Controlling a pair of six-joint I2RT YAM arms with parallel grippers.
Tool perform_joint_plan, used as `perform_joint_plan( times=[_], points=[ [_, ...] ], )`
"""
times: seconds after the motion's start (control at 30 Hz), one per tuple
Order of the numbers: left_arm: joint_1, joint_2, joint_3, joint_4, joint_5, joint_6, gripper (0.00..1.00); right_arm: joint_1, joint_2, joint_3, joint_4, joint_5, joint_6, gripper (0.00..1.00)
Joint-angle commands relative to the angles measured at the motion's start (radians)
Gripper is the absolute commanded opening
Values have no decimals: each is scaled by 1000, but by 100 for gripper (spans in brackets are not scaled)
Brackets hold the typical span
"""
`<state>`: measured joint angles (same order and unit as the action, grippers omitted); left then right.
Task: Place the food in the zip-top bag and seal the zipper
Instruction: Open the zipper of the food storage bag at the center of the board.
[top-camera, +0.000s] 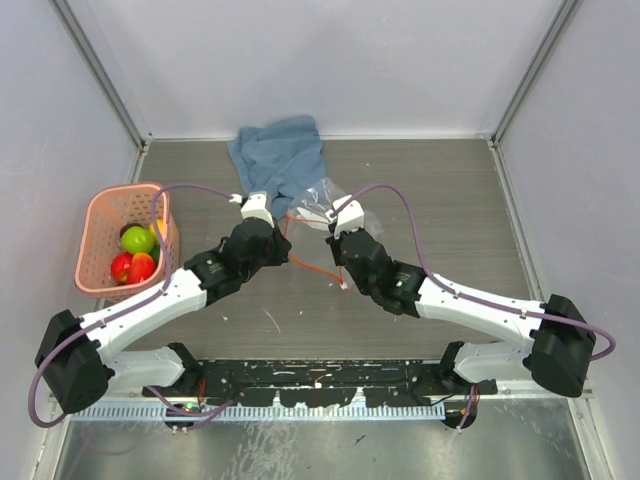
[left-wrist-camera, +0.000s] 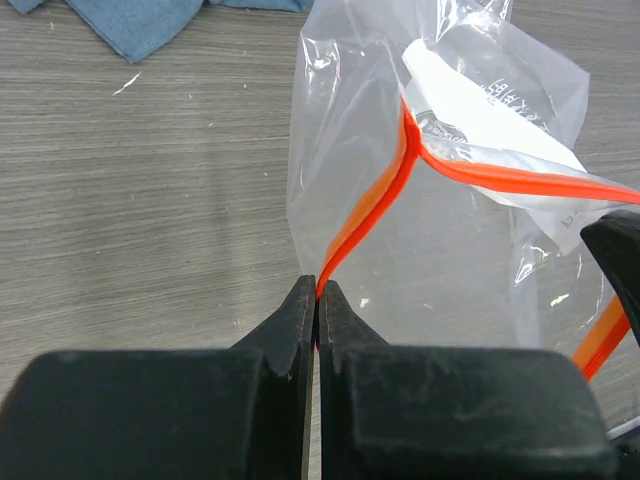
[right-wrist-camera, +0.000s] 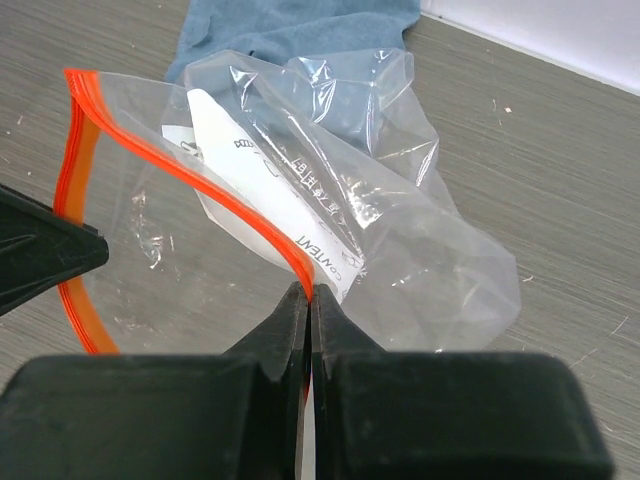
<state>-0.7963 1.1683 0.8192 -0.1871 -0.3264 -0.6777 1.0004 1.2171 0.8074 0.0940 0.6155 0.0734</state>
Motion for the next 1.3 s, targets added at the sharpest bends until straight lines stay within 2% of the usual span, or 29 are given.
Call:
perform_joint_plan(
  times=[0.0,0.17,0.27,0.37,0.47,0.57,0.63,0.77,0.83,1.07,1.27],
  points=[
    [-14,-11,62,-34,-51,32,7,5,-41,45,16,-2,-13,4],
    [-17,-48,39,12,-31,10,34,5,-10,58,36,-42,50,3],
    [-26,-57,16,60,-7,-19,46,6,24,64,49,-31,102,2],
    [-43,-50,-5,100,3,-50,53,6,55,64,75,-42,138,2],
    [-62,-33,-34,145,1,-79,54,4,77,74,84,-67,155,2],
    [-75,-14,-56,188,-16,-91,51,6,90,79,82,-87,164,2],
    [-77,6,-58,198,-17,-92,44,6,91,79,79,-90,166,2],
    [-82,21,-51,202,-5,-97,13,6,99,80,68,-68,149,2],
    [-82,9,-52,204,-1,-108,0,6,105,71,73,-62,118,7],
    [-83,-12,-43,193,6,-126,0,7,129,18,151,-145,104,30],
    [-88,-9,-41,190,18,-141,0,5,172,16,192,-163,106,43]
  ],
)
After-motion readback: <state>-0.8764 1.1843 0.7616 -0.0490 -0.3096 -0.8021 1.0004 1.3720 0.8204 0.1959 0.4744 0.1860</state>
